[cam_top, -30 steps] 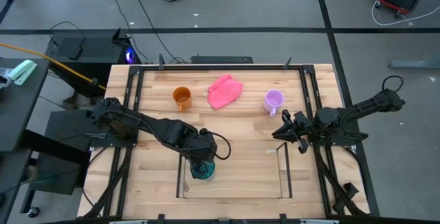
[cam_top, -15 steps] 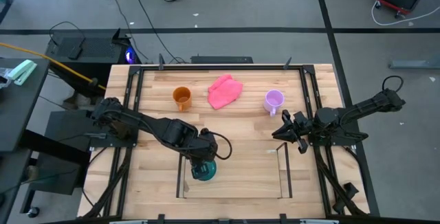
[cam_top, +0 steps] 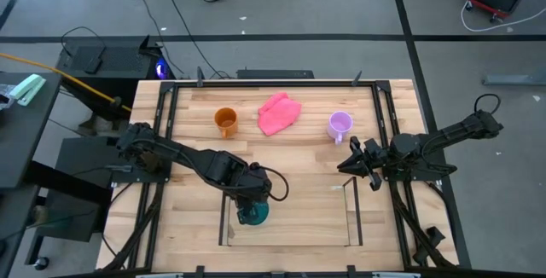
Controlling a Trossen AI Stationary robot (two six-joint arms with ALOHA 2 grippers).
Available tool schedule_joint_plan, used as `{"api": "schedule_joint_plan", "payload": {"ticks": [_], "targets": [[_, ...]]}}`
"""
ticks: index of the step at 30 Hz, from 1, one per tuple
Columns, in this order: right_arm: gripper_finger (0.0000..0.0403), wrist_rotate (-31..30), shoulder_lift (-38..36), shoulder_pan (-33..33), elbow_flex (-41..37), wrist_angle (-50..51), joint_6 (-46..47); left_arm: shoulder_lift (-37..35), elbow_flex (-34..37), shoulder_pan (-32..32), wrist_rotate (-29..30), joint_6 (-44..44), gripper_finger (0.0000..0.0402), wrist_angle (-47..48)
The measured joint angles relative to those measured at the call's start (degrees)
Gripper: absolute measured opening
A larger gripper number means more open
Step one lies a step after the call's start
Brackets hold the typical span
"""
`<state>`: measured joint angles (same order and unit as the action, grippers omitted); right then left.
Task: Stack small to large cups/mugs on shelf
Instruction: Put the blue cup on the shelf, then put the orange mug on the shelf
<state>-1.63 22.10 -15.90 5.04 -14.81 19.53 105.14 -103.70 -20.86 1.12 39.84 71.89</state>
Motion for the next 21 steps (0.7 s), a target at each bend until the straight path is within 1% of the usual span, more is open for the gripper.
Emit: {"api": "schedule_joint_plan", "payload": {"ticks": [4, 16, 21], "targets": [[0.0058, 0.00, 0.18, 0.00, 0.00, 0.08, 0.00, 0.29, 0.00, 0.00, -0.99, -0.02, 0.0067, 0.10], [0.0058, 0.00, 0.49, 0.00, 0.00, 0.20, 0.02, -0.17, -0.02, 0.17, -1.13, -0.05, 0.0092, -0.05], [0.0058, 0.00, 0.49, 0.00, 0.00, 0.15, 0.02, -0.42, -0.02, 0.17, -2.60, -0.09, 0.0104, -0.10]]}}
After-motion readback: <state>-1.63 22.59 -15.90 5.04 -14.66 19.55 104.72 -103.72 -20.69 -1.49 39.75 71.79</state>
